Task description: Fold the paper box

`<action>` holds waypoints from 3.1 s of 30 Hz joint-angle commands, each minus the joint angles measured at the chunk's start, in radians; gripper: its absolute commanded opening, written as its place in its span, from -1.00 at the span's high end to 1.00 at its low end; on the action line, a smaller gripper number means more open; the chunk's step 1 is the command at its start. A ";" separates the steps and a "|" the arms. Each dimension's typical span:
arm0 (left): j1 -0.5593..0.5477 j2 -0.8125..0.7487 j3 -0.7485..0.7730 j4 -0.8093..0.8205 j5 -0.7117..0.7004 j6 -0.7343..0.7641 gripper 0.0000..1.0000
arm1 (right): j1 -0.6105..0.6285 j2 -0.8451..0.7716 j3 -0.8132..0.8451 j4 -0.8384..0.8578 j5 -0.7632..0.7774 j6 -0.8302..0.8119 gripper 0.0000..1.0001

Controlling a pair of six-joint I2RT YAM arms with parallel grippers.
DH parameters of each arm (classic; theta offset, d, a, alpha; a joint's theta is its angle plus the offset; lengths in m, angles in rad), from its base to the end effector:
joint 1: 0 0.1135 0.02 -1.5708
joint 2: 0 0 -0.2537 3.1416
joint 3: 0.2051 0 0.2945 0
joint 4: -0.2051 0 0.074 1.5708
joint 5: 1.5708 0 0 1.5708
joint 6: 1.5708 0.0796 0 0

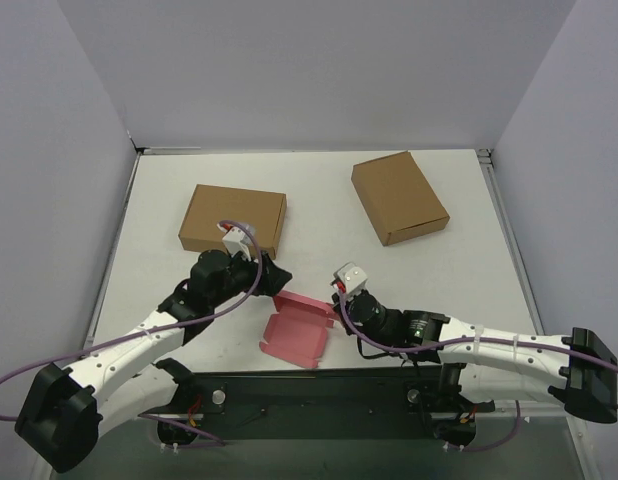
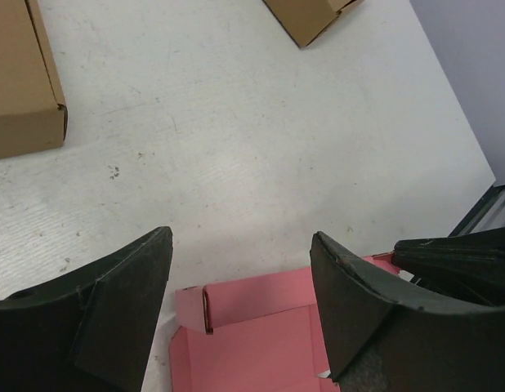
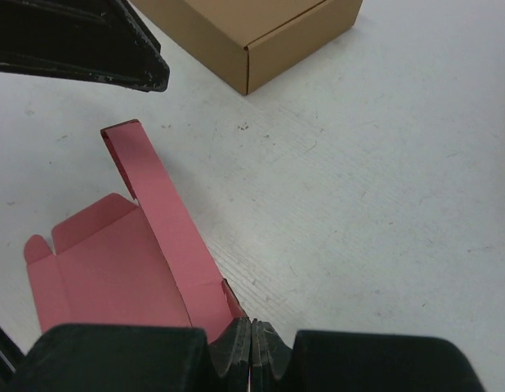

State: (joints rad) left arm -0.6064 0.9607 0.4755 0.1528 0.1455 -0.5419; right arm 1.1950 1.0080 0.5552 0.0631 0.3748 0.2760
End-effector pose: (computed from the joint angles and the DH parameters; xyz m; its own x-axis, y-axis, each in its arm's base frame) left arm 0.2416 -0.1816 0.1902 -0.5786 -0.2197 -0.7854 0.4413 0.7255 -0.5281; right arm 0.1398 0.2750 0.1996 -0.3362 -0.1611 -0.9279 -0.6753 0.7280 0.1183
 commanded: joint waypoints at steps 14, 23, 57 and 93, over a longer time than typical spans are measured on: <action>0.028 0.075 -0.112 0.140 0.019 -0.012 -0.56 | -0.081 0.103 -0.012 0.060 -0.093 -0.192 0.87; 0.028 -0.028 -0.159 0.113 -0.012 -0.073 -0.57 | -0.078 -0.006 0.009 -0.052 0.027 0.015 -0.25; 0.030 0.013 -0.218 0.198 0.048 -0.107 -0.21 | 0.015 0.099 0.054 -0.085 0.064 0.983 -0.07; 0.027 -0.046 -0.368 0.370 0.124 -0.110 0.12 | -0.038 0.170 -0.075 0.179 0.099 1.094 -0.06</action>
State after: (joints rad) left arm -0.5808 0.9318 0.1265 0.5056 0.2348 -0.6701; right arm 1.1702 1.1641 0.4900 0.1814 0.4259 1.3437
